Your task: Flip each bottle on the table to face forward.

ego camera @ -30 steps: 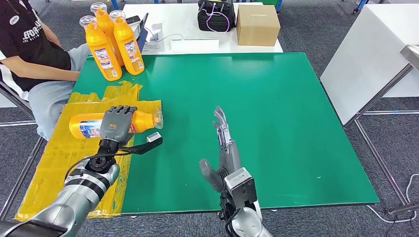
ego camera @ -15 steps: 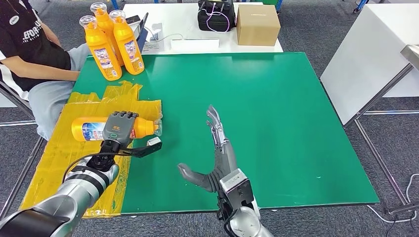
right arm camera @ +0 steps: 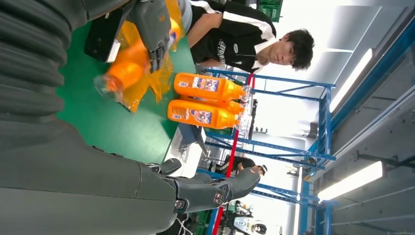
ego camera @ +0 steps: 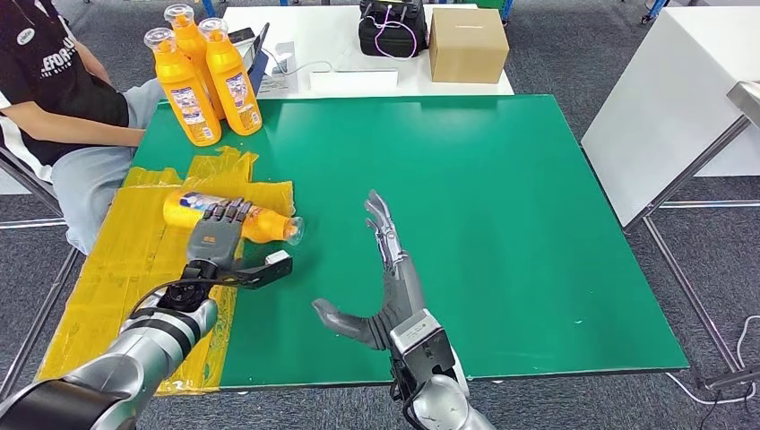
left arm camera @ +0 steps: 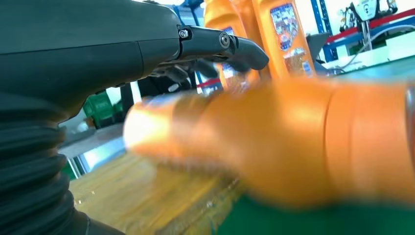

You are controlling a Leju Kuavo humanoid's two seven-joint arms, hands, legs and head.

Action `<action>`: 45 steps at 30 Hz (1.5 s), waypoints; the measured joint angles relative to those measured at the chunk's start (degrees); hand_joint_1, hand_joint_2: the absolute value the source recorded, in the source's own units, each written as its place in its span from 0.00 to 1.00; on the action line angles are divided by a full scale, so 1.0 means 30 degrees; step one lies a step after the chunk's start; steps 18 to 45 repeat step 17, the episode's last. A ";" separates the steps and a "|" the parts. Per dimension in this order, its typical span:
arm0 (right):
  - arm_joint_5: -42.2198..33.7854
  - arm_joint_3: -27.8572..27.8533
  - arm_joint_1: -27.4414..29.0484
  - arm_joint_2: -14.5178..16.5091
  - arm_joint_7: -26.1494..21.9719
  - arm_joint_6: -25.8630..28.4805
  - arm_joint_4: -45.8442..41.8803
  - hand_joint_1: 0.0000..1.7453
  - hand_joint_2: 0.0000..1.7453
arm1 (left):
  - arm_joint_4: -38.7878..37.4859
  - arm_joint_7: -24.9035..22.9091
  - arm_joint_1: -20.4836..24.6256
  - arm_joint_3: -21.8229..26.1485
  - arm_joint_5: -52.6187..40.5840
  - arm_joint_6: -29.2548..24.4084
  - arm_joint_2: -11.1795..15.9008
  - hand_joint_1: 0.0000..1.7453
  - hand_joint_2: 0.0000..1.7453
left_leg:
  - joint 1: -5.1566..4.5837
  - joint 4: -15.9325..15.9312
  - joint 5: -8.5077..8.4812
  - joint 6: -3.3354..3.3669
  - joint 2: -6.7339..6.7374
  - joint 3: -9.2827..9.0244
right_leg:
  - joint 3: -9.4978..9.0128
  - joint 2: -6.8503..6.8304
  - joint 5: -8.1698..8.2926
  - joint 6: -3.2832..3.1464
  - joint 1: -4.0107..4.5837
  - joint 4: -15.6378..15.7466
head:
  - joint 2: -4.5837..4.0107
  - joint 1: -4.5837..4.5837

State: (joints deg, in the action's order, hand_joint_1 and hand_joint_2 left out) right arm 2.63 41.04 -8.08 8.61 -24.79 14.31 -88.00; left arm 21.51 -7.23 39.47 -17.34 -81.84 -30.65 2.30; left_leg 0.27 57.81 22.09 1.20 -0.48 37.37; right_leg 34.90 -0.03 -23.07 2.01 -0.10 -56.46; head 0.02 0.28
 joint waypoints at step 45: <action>0.0637 0.0133 0.0065 -0.0364 -0.0163 -0.0053 0.0000 0.00 1.00 | 0.1384 0.3937 -0.1706 0.2236 0.2306 -0.3113 -0.1029 0.00 1.00 | -0.0004 0.0000 0.0002 0.0001 -0.0002 0.0000 | 0.0003 0.0000 -0.0001 0.0001 -0.0007 0.0005 | 0.0000 0.0002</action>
